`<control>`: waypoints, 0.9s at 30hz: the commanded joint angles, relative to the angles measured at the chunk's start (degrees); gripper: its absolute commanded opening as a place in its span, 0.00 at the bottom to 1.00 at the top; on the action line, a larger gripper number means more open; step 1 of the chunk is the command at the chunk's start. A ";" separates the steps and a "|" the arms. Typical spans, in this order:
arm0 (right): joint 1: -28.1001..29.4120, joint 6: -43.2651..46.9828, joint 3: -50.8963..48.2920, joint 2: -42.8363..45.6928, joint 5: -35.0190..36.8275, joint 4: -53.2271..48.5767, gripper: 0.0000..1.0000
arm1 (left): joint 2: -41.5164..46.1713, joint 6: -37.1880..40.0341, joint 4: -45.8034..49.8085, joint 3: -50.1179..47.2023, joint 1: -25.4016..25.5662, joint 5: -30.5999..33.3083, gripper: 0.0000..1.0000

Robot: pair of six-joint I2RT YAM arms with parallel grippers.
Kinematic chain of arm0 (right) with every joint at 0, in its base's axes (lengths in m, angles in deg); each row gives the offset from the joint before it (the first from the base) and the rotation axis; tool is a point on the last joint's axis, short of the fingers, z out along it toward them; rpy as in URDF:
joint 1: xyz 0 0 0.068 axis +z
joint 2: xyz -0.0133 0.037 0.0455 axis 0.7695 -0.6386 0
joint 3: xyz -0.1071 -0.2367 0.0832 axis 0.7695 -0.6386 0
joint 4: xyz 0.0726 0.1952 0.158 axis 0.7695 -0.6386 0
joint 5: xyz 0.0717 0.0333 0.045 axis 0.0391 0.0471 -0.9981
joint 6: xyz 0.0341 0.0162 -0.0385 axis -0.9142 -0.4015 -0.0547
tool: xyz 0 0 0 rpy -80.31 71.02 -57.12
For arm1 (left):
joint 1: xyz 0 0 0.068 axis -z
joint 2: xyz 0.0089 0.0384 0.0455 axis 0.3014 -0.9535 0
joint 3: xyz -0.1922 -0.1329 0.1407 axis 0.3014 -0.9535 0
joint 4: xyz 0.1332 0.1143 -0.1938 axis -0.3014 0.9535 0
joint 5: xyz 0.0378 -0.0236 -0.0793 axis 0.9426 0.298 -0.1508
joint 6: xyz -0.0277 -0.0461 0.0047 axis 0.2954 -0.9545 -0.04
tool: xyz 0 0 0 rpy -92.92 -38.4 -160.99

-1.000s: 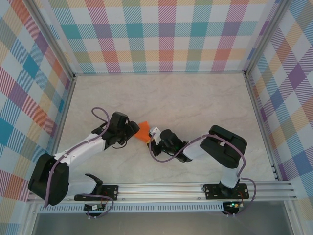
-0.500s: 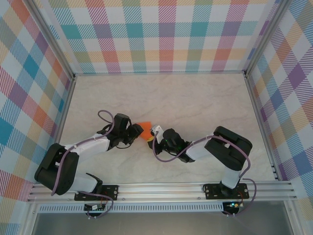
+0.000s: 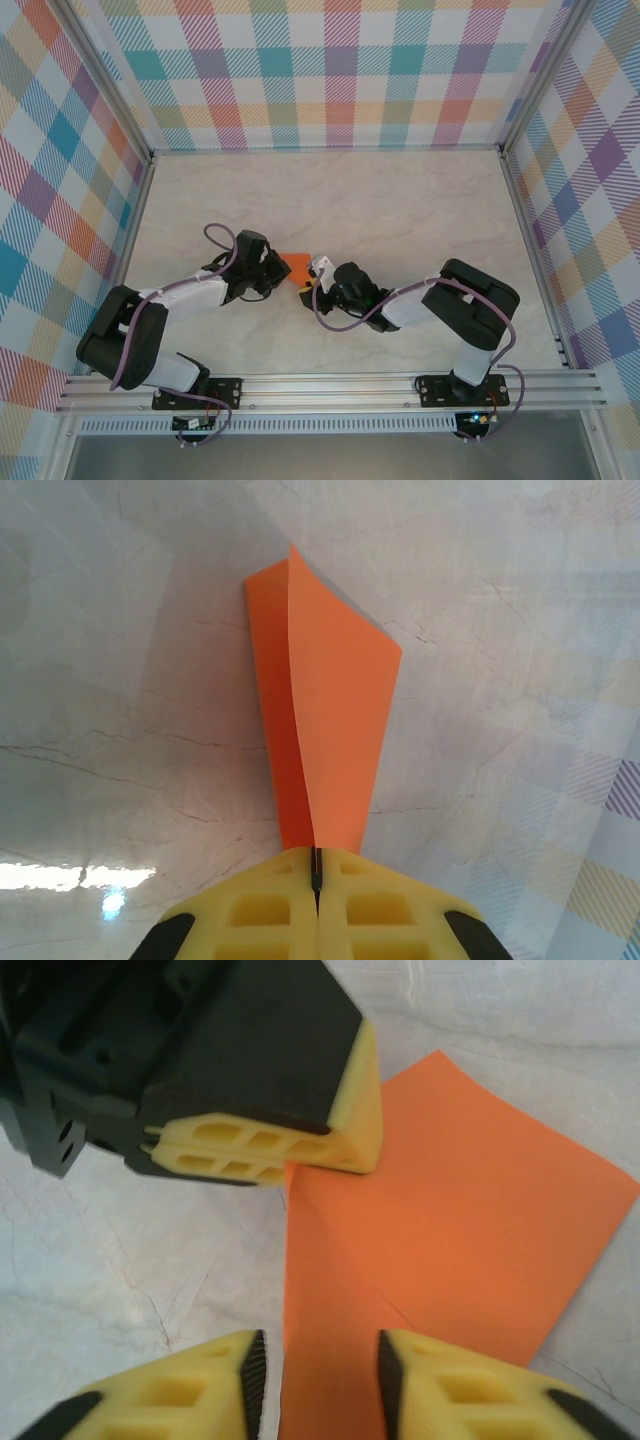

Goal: Fold a paper plane with a square sheet of paper (pick it up from the middle)
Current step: Fold the wing for the fifth time at the center of the table.

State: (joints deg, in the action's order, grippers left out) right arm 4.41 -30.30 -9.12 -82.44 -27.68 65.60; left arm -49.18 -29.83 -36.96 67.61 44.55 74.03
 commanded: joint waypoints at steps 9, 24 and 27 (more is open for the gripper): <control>-0.05 4.14 4.25 1.83 1.54 -5.53 0.47 | -0.64 1.81 9.54 6.11 2.14 2.84 0.05; 1.33 6.85 7.19 1.14 6.75 -10.81 0.31 | -2.82 3.58 15.20 10.20 4.80 7.20 0.06; 1.28 5.93 7.04 0.47 6.92 -10.47 0.27 | -2.74 3.48 15.35 10.52 4.99 7.29 0.07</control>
State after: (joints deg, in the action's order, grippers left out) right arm 5.30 -24.07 -3.15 -82.05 -21.54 55.69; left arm -51.47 -27.19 -23.62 76.28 48.99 80.33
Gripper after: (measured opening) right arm 0.278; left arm 0.067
